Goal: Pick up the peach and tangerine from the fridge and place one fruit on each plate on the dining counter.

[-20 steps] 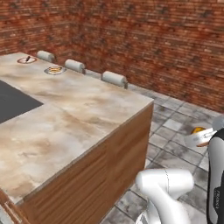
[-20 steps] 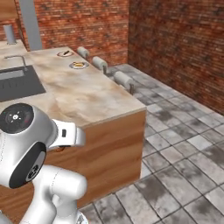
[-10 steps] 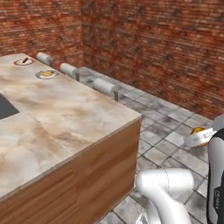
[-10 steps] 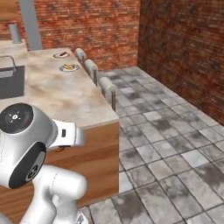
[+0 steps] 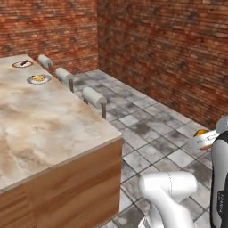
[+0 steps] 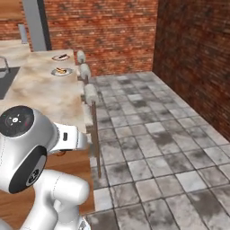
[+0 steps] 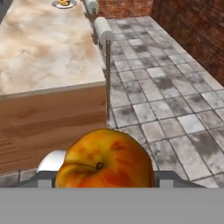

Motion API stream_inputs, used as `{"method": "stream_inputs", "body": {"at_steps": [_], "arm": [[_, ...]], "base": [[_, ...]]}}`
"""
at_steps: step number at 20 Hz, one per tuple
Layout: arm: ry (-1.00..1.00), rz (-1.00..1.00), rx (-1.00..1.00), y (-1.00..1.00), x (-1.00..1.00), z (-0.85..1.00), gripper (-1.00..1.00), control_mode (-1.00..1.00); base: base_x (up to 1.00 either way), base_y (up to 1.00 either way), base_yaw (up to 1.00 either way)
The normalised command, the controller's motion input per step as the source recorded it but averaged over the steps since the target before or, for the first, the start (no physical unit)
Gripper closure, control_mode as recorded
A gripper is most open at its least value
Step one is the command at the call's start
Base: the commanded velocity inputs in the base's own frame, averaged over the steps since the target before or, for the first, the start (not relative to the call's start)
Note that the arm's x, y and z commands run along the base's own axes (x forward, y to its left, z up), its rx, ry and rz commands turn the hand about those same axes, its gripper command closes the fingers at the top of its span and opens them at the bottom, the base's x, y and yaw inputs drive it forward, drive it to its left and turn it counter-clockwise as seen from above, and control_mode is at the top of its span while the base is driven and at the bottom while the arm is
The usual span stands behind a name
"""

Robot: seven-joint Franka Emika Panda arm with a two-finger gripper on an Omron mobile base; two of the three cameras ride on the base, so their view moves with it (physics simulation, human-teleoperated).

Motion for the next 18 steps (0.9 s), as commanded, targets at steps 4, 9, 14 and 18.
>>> {"method": "stream_inputs", "body": {"at_steps": [4, 9, 14, 18], "arm": [[0.0, 0.0, 0.0, 0.0, 0.0, 0.0, 1.0, 1.0], [0.0, 0.0, 0.0, 0.0, 0.0, 0.0, 1.0, 1.0], [0.0, 0.0, 0.0, 0.0, 0.0, 0.0, 1.0, 1.0], [0.0, 0.0, 0.0, 0.0, 0.0, 0.0, 1.0, 1.0]], "base": [[0.54, -0.97, 0.32], [0.6, -0.92, 0.33], [0.68, -0.85, 0.36], [0.81, -0.79, 0.36]]}}
